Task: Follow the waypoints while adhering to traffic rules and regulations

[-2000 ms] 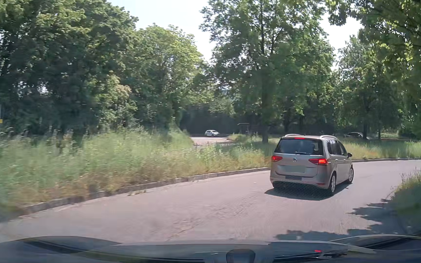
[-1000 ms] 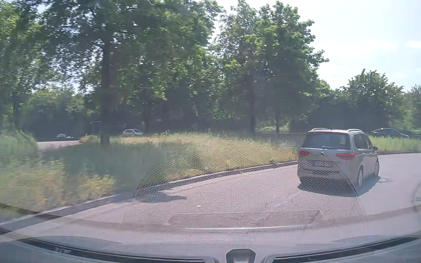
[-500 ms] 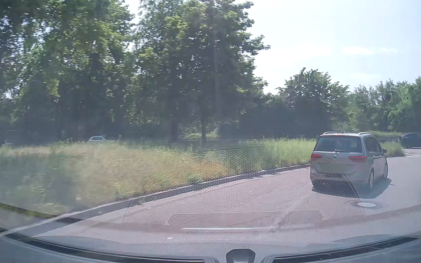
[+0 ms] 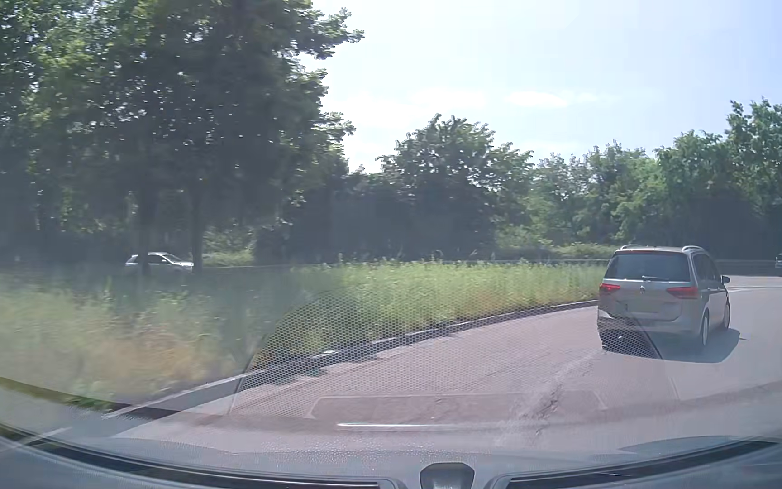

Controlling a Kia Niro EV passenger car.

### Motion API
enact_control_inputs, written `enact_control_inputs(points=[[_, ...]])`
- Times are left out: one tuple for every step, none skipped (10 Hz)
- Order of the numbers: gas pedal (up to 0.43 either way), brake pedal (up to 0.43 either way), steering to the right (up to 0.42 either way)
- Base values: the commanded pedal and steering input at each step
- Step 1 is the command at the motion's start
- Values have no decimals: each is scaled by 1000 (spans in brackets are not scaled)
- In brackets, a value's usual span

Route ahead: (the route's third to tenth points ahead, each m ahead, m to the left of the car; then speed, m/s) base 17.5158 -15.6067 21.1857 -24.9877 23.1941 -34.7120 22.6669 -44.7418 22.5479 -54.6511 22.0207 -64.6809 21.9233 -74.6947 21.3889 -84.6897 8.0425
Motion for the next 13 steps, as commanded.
enact_control_inputs(points=[[47, 0, 289], [59, 0, 289], [59, 0, 289], [59, 0, 288], [59, 0, 284], [79, 0, 280], [79, 0, 276], [79, 0, 272], [79, 0, 269], [79, 0, 268], [87, 0, 267], [87, 0, 265], [98, 0, 261]])
